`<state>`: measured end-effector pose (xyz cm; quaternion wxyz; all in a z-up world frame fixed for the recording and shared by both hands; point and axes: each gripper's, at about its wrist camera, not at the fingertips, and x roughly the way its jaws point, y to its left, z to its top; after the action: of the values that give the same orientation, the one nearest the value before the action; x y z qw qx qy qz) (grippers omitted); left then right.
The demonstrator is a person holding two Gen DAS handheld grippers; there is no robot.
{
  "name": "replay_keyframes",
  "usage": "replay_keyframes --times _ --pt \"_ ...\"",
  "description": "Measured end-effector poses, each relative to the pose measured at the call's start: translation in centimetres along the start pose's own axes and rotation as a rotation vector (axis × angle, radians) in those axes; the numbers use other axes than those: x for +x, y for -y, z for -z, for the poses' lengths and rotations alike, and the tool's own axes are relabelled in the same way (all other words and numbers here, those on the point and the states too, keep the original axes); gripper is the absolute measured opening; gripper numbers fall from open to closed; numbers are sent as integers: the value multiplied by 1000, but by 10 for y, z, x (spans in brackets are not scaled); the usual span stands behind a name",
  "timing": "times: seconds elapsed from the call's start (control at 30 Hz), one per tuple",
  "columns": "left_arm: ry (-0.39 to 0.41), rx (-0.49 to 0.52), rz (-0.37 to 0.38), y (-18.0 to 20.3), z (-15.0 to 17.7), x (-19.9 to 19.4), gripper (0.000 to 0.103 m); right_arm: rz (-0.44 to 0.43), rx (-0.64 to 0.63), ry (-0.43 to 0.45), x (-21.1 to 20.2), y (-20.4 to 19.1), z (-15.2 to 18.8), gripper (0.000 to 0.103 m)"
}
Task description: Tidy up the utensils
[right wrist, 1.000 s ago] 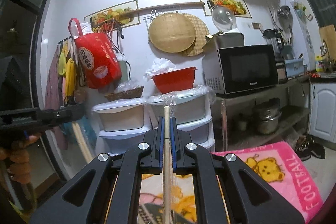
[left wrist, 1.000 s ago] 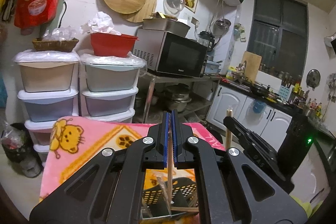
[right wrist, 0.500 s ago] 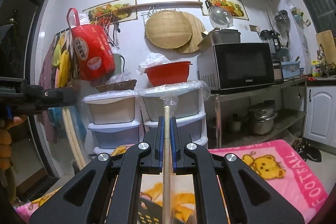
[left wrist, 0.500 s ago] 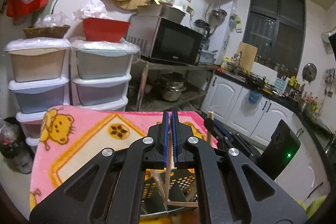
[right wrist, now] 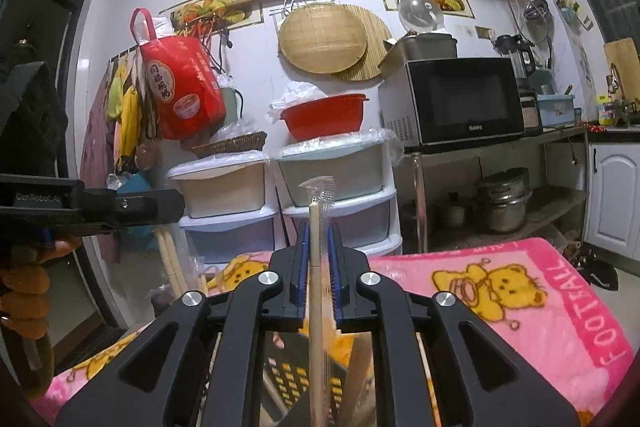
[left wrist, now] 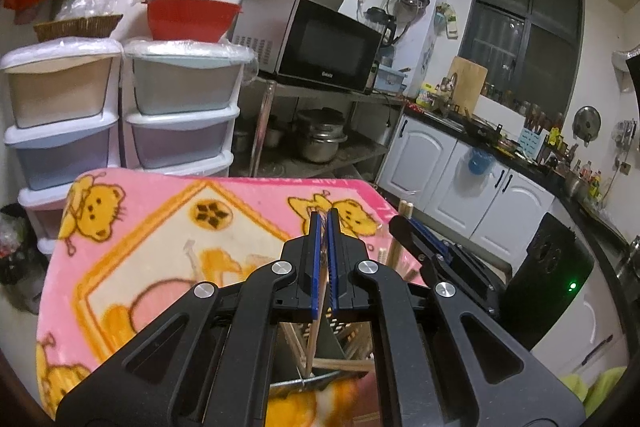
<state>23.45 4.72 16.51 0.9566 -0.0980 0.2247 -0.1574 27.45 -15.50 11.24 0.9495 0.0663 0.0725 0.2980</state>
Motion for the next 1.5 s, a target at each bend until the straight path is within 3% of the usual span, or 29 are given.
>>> replay_keyframes --times 0.23,0.33,0.7,0.87,0.97,1.07,1.33,1.5 --pt "-21 -1 -17 -1 14 -3 2 4 49 -31 -19 6 4 27" --pt "-21 -6 -25 -2 20 -7 7 11 67 -44 -28 9 6 32" --pt "-15 2 -84 -2 47 -31 50 43 114 -130 -73 8 24 56" --pt "-40 -27 -93 -4 70 -41 65 79 110 -193 -89 2 37 76" --pt "-57 -42 -100 -4 86 -45 82 93 109 -240 -97 -1 47 81" --pt "-74 -52 -111 -4 100 -47 92 101 105 -273 -104 -5 57 85" --pt "-113 -40 -145 1 134 -47 92 114 80 -362 -117 -21 80 95" --pt "-112 -34 -170 5 154 -49 92 124 37 -401 -122 -32 93 96"
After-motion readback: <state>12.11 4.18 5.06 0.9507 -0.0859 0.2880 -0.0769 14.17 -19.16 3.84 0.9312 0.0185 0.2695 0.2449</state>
